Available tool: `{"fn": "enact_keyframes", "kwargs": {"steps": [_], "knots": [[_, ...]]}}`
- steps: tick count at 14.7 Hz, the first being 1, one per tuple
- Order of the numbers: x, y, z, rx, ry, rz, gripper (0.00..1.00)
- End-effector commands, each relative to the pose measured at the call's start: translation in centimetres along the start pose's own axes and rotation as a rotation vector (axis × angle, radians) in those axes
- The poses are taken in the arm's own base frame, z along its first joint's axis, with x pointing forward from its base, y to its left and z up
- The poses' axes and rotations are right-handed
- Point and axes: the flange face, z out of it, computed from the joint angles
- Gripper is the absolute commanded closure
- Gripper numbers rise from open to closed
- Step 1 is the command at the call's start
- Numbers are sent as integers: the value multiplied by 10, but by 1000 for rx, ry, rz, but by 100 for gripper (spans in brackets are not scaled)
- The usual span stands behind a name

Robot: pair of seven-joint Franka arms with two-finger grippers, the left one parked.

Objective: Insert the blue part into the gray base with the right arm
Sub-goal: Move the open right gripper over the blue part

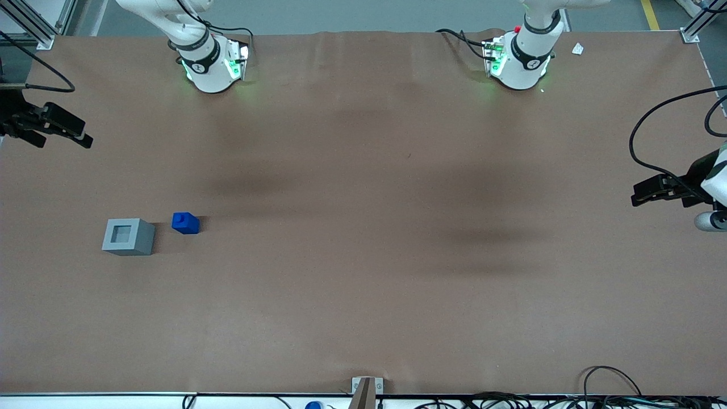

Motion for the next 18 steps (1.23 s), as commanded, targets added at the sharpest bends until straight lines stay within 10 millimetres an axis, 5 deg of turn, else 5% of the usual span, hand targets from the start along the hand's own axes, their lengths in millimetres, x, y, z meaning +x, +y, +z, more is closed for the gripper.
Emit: {"fn": "enact_keyframes", "kwargs": {"steps": [1, 7, 15, 18], "knots": [[2, 4, -1, -11, -8, -9, 0], [6, 7, -8, -100, 4, -4, 0], [13, 12, 65, -75, -40, -11, 0], [23, 14, 109, -73, -59, -10, 0]]}}
